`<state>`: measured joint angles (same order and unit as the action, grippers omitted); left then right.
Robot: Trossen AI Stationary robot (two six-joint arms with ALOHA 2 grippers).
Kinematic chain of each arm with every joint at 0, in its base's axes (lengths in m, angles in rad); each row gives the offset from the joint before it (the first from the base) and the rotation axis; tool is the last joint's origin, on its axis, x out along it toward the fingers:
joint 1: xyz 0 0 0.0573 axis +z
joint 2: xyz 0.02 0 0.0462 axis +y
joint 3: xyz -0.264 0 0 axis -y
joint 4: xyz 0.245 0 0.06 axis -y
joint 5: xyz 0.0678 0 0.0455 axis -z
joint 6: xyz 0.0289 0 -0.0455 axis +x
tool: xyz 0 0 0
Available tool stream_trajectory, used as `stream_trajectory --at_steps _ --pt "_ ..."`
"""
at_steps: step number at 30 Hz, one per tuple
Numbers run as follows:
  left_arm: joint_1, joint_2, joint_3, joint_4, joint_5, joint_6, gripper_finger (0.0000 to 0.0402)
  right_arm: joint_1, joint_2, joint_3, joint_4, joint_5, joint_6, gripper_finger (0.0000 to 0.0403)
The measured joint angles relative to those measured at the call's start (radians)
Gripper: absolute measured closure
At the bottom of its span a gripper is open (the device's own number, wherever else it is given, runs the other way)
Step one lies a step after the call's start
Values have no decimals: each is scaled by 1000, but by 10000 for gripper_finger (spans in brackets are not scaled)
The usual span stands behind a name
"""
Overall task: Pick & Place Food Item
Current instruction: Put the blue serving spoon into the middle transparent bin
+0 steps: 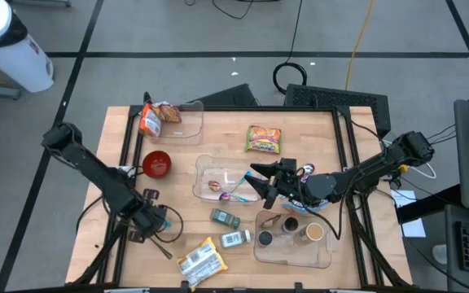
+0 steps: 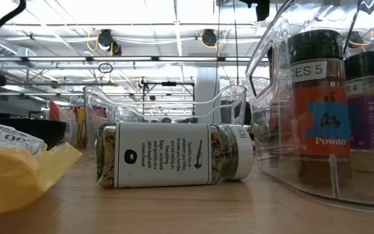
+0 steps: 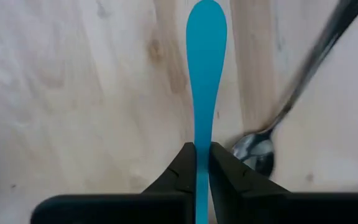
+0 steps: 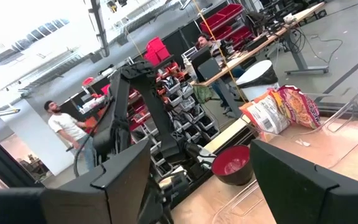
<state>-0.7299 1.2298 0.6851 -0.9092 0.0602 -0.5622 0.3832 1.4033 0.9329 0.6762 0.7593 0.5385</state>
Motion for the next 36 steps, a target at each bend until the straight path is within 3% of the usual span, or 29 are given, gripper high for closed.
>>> stream_trajectory --at_steps 9,18,23,29,36 --pt "69 -124 208 -191 13 -9 383 0 0 0 1 0 -6 136" --pt "164 -125 504 -264 -136 73 383 -2 0 0 57 -3 -92 136" --pt "300 -30 640 -300 -155 163 383 -2 -21 0 89 -4 -207 136" --pt "447 175 810 -345 -119 295 383 10 -95 0 72 -7 -348 136" --pt "579 421 1043 -349 -83 421 383 87 -283 0 -155 -3 -439 136"
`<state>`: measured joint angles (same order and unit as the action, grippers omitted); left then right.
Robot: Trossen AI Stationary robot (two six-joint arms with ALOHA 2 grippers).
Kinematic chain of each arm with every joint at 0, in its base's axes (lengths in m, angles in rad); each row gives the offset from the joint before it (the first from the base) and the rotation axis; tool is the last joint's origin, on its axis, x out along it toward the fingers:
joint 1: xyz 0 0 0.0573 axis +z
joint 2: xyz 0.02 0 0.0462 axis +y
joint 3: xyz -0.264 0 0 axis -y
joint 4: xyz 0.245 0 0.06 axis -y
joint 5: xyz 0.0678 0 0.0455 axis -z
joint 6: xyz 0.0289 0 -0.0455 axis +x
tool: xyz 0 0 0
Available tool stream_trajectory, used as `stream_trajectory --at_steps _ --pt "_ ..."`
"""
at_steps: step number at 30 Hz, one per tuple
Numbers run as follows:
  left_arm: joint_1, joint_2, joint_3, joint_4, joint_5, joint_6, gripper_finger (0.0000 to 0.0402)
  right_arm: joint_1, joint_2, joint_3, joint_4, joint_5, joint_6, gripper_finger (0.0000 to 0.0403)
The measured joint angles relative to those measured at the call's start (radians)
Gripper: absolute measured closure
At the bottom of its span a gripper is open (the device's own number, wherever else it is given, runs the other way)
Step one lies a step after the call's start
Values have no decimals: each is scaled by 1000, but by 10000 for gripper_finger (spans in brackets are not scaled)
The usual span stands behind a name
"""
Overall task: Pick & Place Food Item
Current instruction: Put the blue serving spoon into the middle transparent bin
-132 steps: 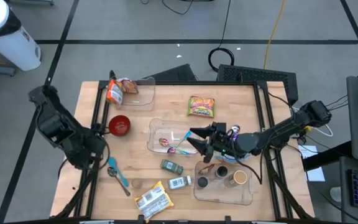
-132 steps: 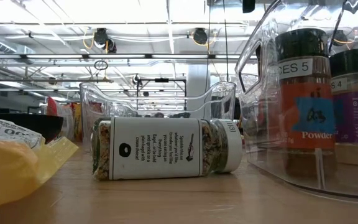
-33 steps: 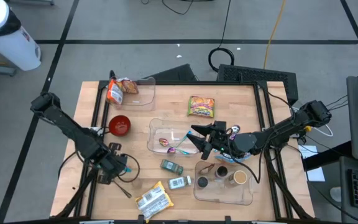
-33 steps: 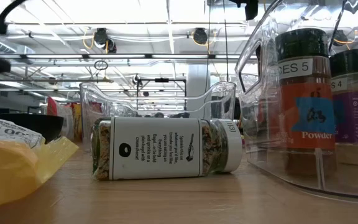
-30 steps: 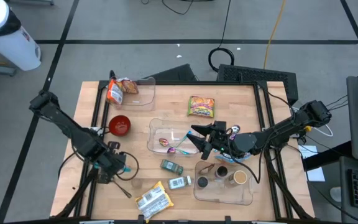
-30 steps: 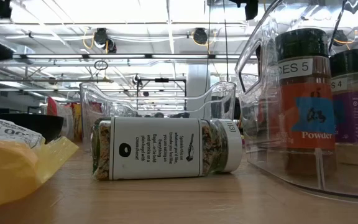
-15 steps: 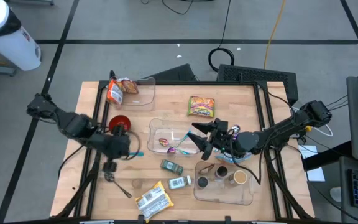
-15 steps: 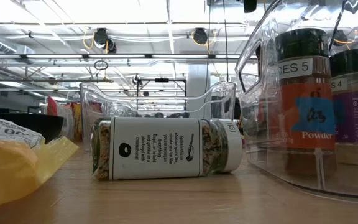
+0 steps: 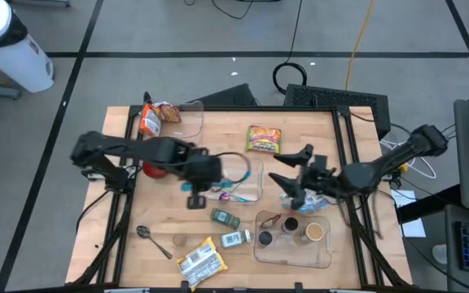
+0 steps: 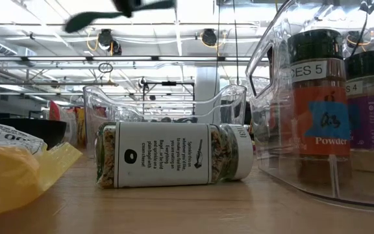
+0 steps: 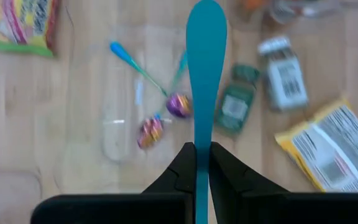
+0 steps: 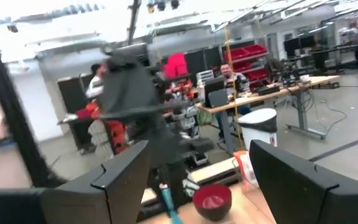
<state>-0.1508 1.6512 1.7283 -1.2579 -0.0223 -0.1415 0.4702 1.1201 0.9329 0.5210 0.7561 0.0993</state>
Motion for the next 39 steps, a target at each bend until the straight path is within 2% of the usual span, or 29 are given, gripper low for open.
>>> stream_trajectory --at_steps 6,10,16,22,28,32,37,39 --pt "70 174 174 -21 4 47 383 64 -140 0 -231 2 32 136" --pt "91 247 254 -25 99 47 383 100 -167 0 -364 5 44 136" --pt "111 279 318 -16 280 24 383 127 -104 0 -418 5 -66 136" --pt "152 276 326 -11 462 -81 383 127 -17 0 -413 9 -209 142" --pt "169 277 326 -13 480 -123 383 100 87 56 -408 7 -351 166" --pt "178 277 326 -12 542 -140 383 54 136 89 -409 -1 -384 175" --pt "177 277 326 19 575 -150 383 -5 156 95 -406 -131 -366 176" --pt "177 277 326 41 597 -155 383 -12 168 95 -409 -138 -369 177"
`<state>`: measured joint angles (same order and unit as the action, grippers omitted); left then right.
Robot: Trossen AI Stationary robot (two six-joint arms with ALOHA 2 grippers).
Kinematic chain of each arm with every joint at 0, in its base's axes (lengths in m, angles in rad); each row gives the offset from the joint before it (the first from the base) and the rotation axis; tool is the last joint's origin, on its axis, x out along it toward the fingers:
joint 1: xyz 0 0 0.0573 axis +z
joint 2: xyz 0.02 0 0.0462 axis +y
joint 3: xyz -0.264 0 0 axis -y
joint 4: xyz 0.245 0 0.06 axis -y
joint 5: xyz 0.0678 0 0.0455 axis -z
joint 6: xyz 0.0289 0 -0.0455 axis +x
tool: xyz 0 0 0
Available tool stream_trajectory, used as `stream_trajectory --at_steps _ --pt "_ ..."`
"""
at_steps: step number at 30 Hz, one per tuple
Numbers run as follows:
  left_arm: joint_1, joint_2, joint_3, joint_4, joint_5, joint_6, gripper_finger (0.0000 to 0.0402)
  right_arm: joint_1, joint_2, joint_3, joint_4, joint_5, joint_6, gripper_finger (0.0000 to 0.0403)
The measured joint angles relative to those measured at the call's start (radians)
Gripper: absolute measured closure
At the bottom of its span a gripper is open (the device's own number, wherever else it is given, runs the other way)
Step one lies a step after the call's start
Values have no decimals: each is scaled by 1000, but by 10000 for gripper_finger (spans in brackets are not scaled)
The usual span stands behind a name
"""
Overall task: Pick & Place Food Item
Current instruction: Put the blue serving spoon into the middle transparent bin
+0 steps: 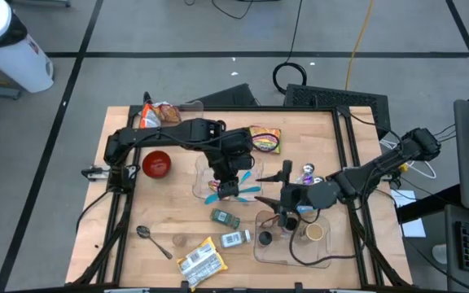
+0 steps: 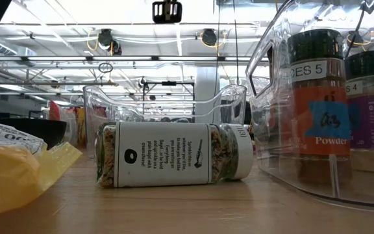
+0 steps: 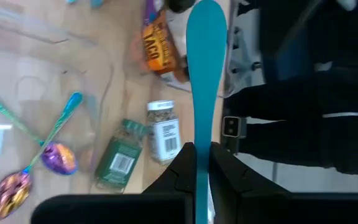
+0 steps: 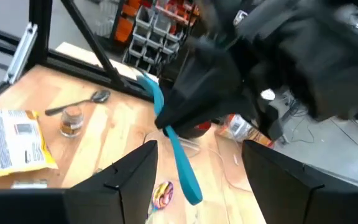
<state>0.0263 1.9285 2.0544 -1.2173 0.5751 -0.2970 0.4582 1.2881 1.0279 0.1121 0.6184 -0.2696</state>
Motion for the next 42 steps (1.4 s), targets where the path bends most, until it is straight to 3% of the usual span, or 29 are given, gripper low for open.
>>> stream_trajectory --at_steps 14,20,30,42 --pt "11 0 0 21 27 -5 384 -15 22 0 -27 -19 -31 187" --pt "15 0 0 52 28 -6 384 -15 21 0 -27 -21 -34 246" --pt "15 -2 -1 51 35 -8 375 -18 22 0 -33 -29 -37 388" --pt "26 -2 -1 74 27 5 340 -19 21 0 -40 -18 -1 396"
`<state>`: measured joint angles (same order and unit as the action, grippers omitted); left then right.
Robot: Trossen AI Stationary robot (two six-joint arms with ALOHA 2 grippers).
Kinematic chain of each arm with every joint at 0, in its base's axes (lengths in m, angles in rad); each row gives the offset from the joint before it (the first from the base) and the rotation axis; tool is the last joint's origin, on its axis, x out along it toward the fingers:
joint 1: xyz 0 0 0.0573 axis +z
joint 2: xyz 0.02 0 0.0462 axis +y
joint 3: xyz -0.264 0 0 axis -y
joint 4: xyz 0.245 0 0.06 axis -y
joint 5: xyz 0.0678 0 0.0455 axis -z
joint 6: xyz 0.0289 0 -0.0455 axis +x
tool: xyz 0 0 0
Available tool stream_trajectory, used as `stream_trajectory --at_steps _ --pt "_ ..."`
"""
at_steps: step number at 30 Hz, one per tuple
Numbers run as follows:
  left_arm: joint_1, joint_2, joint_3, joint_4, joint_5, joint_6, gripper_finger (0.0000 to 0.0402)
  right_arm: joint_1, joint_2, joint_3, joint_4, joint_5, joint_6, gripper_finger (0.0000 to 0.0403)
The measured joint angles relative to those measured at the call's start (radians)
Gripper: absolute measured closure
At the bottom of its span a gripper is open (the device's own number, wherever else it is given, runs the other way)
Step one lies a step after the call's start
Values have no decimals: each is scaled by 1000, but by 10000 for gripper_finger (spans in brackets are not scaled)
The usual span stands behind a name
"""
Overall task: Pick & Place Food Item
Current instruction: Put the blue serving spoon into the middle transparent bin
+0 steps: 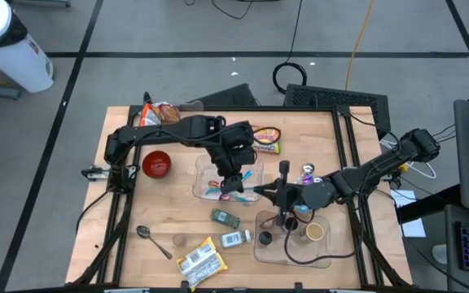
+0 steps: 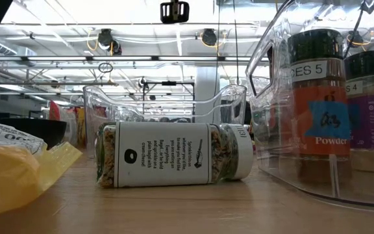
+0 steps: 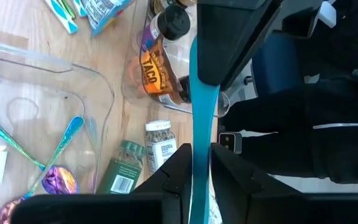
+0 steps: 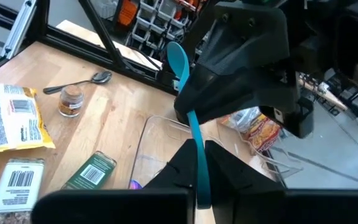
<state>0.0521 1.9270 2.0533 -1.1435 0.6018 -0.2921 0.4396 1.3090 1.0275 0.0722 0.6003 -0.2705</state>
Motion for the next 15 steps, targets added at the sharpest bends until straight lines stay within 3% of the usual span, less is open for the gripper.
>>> stream_trajectory --at_steps 10,15 --pt "16 0 0 81 2 1 285 0 0 0 -3 -2 36 397" --pt "58 -8 0 93 50 -9 252 -2 0 0 -19 -28 99 397"
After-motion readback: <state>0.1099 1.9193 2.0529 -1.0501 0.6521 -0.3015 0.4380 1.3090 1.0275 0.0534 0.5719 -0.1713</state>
